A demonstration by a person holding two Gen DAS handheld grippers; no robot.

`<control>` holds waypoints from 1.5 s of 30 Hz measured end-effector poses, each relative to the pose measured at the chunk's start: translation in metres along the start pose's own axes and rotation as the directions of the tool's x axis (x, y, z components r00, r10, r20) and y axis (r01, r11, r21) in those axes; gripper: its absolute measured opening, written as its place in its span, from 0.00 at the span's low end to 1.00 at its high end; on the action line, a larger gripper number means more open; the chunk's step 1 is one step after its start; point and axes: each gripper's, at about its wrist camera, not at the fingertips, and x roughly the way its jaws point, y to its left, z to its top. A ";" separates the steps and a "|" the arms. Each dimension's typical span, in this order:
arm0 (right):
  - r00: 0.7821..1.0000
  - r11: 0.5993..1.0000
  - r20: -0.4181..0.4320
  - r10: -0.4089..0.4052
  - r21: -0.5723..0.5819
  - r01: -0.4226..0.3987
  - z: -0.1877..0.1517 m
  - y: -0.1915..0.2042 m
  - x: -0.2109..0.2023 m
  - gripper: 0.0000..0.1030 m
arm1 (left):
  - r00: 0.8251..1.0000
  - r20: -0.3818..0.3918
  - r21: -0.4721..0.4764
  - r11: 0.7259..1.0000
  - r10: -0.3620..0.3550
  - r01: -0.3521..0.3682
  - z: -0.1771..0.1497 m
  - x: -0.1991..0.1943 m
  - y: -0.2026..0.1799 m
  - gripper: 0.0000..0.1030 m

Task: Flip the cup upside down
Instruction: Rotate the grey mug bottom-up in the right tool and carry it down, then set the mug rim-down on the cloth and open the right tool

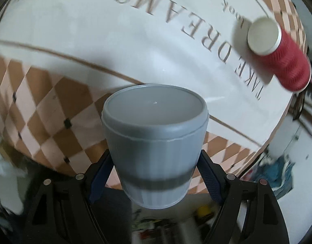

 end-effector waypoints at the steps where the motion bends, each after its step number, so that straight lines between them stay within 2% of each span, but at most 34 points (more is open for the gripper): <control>1: 1.000 1.000 -0.002 0.006 0.021 -0.006 0.003 -0.002 0.001 0.82 | 1.000 -0.002 0.010 1.000 0.001 -0.001 -0.001 0.000 -0.003 0.99; 5: 0.996 0.994 -0.015 0.091 0.064 -0.089 0.007 -0.003 0.003 0.83 | 1.000 -0.016 0.027 1.000 0.003 -0.002 -0.004 0.002 -0.011 0.99; 8: 0.989 0.989 -0.006 0.145 0.045 -0.144 0.006 -0.006 -0.002 0.89 | 0.999 -0.029 0.039 0.999 -0.015 0.016 -0.005 0.003 -0.018 0.99; 12: 0.980 0.982 0.084 0.182 0.033 -0.186 0.000 -0.018 -0.018 0.89 | 0.998 -0.037 0.048 0.997 -0.055 0.057 -0.005 0.005 -0.027 0.99; 15: 0.966 0.970 0.115 0.233 0.046 -0.240 0.000 -0.025 -0.013 0.89 | 0.995 -0.055 0.058 0.994 -0.085 0.088 -0.002 0.008 -0.039 0.99; 18: 0.952 0.959 0.155 0.264 0.058 -0.276 0.001 -0.032 -0.004 0.81 | 0.994 -0.078 0.071 0.994 -0.081 0.087 0.004 0.012 -0.050 1.00; 20: 0.930 0.946 0.210 0.301 0.058 -0.319 -0.003 -0.036 -0.007 0.80 | 0.994 -0.082 0.075 0.994 -0.075 0.082 0.009 0.014 -0.054 1.00; 23: 0.883 0.926 0.325 0.339 0.054 -0.375 -0.011 -0.046 -0.021 0.80 | 0.994 -0.080 0.078 0.994 -0.075 0.082 0.020 0.017 -0.060 1.00; 26: 0.798 0.912 0.504 0.330 0.049 -0.408 -0.021 -0.055 -0.043 0.80 | 0.994 -0.076 0.074 0.994 -0.074 0.080 0.031 0.021 -0.064 1.00; 28: 0.743 0.903 0.590 0.316 0.054 -0.427 -0.022 -0.061 -0.051 0.80 | 0.995 -0.072 0.073 0.995 -0.066 0.072 0.040 0.024 -0.067 1.00; 29: 0.699 0.898 0.647 0.305 0.049 -0.437 -0.021 -0.061 -0.057 0.80 | 0.996 -0.069 0.072 0.995 -0.057 0.062 0.046 0.026 -0.068 1.00; 31: 0.633 0.905 0.729 0.261 0.043 -0.423 -0.018 -0.060 -0.063 0.80 | 0.997 -0.066 0.069 0.996 -0.043 0.048 0.052 0.029 -0.071 1.00; 32: 0.609 0.908 0.753 0.249 0.038 -0.418 -0.010 -0.063 -0.072 0.80 | 0.997 -0.064 0.068 0.997 -0.038 0.043 0.056 0.031 -0.071 1.00; 33: 0.568 0.912 0.790 0.230 0.029 -0.410 -0.006 -0.063 -0.075 0.80 | 0.998 -0.062 0.063 0.997 -0.030 0.034 0.061 0.033 -0.072 1.00; 37: 0.436 0.929 0.882 0.178 -0.006 -0.369 0.003 -0.047 -0.085 0.80 | 0.998 -0.056 0.058 0.998 -0.002 0.005 0.069 0.040 -0.074 1.00; 39: 0.404 0.942 0.901 0.160 -0.017 -0.336 0.009 -0.038 -0.084 0.80 | 0.998 -0.064 0.056 0.998 0.013 -0.009 0.074 0.046 -0.076 1.00; 40: 0.400 0.945 0.903 0.158 -0.021 -0.326 0.011 -0.036 -0.082 0.80 | 0.997 -0.072 0.053 0.998 0.021 -0.018 0.073 0.050 -0.075 1.00; 42: 0.367 0.956 0.921 0.130 -0.019 -0.292 0.009 -0.029 -0.077 0.80 | 0.996 -0.079 0.049 0.998 0.033 -0.029 0.067 0.053 -0.076 1.00; 45: 0.350 0.960 0.929 0.119 -0.019 -0.278 0.004 -0.022 -0.071 0.80 | 0.995 -0.087 0.043 0.998 0.044 -0.041 0.062 0.057 -0.081 1.00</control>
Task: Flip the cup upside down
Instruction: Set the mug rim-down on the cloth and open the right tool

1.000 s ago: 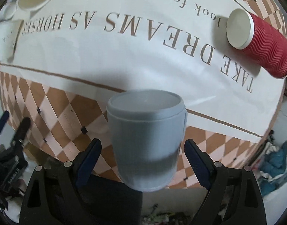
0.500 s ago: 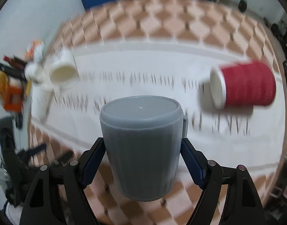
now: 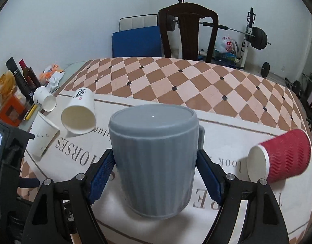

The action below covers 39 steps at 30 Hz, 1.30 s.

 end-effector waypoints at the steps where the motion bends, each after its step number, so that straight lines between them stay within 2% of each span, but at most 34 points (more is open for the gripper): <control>1: 1.000 1.000 0.001 0.001 0.000 -0.001 -0.003 0.000 -0.001 0.80 | 1.000 0.000 -0.001 1.000 0.003 -0.003 -0.001 0.000 -0.001 1.00; 14: 0.995 0.998 -0.096 -0.002 0.057 0.007 -0.041 -0.016 -0.022 0.81 | 0.997 0.070 0.021 1.000 0.009 -0.011 -0.027 -0.027 -0.019 1.00; 21: 0.988 0.986 -0.113 -0.109 0.111 0.122 -0.050 -0.032 -0.068 0.98 | 0.990 0.140 0.053 0.999 -0.005 -0.002 -0.049 -0.071 -0.016 1.00; 24: 0.976 0.973 -0.113 -0.187 0.116 0.200 -0.049 -0.034 -0.093 0.99 | 0.983 0.182 0.083 0.997 -0.016 0.001 -0.059 -0.090 -0.026 1.00; 26: 0.970 0.964 -0.103 -0.221 0.129 0.233 -0.048 -0.035 -0.114 0.99 | 0.975 0.219 0.105 0.994 -0.031 0.008 -0.068 -0.111 -0.026 1.00; 27: 0.968 0.960 -0.099 -0.231 0.137 0.244 -0.047 -0.035 -0.124 0.99 | 0.973 0.229 0.112 0.994 -0.038 0.012 -0.061 -0.111 -0.020 1.00; 32: 0.958 0.943 -0.066 -0.278 0.172 0.285 -0.042 -0.028 -0.187 0.99 | 0.947 0.311 0.146 0.989 -0.077 0.033 -0.083 -0.160 -0.010 1.00; 38: 0.940 0.922 -0.025 -0.340 0.190 0.339 -0.036 -0.005 -0.278 0.99 | 0.896 0.427 0.183 0.982 -0.126 0.050 -0.120 -0.235 0.004 1.00; 39: 0.937 0.918 -0.017 -0.349 0.194 0.346 -0.036 -0.002 -0.292 0.99 | 0.883 0.449 0.192 0.980 -0.137 0.054 -0.128 -0.251 0.008 1.00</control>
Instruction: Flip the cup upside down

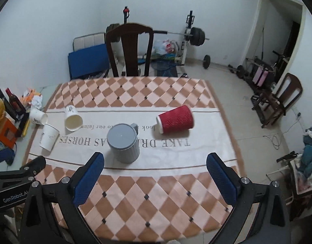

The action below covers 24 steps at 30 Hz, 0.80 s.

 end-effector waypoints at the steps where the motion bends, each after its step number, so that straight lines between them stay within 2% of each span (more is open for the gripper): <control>1: 1.000 1.000 0.008 -0.007 0.005 0.007 0.000 -0.001 -0.013 1.00 | 1.000 0.019 0.003 1.000 -0.005 0.005 0.000 -0.012 0.001 1.00; 4: 0.999 1.000 0.029 -0.022 0.004 0.022 -0.002 -0.002 -0.047 1.00 | 0.997 0.068 0.011 1.000 -0.022 0.021 -0.004 -0.044 0.004 1.00; 7: 0.997 0.999 0.066 -0.051 0.014 0.050 -0.005 -0.005 -0.086 1.00 | 0.995 0.097 0.013 1.000 -0.020 0.019 -0.008 -0.065 0.004 1.00; 13: 0.991 0.998 0.119 -0.059 0.033 0.056 -0.006 -0.015 -0.144 1.00 | 0.988 0.148 -0.013 0.999 -0.034 0.037 -0.016 -0.103 0.005 1.00; 18: 0.986 0.998 0.155 -0.052 0.039 0.047 -0.002 -0.024 -0.175 1.00 | 0.985 0.174 -0.035 0.999 -0.016 0.023 -0.017 -0.125 0.000 1.00; 24: 0.986 0.999 0.163 -0.042 0.035 0.037 0.002 -0.036 -0.189 1.00 | 0.983 0.181 -0.050 0.999 -0.011 0.020 -0.015 -0.141 -0.006 1.00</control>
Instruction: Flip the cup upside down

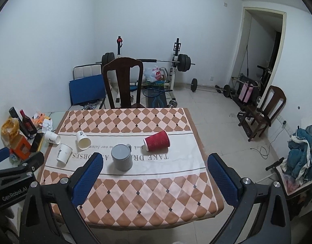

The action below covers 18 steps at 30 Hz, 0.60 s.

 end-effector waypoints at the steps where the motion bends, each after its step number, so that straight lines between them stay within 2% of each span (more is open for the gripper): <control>1: 1.000 1.000 -0.001 0.002 0.002 -0.002 0.000 -0.002 -0.001 1.00 | 1.000 0.001 0.000 1.000 0.001 -0.001 0.000 -0.002 -0.001 1.00; 18: 1.000 1.000 0.001 0.024 0.004 -0.024 -0.006 -0.006 -0.005 1.00 | 1.000 -0.005 0.024 1.000 -0.005 0.005 -0.007 -0.017 0.001 1.00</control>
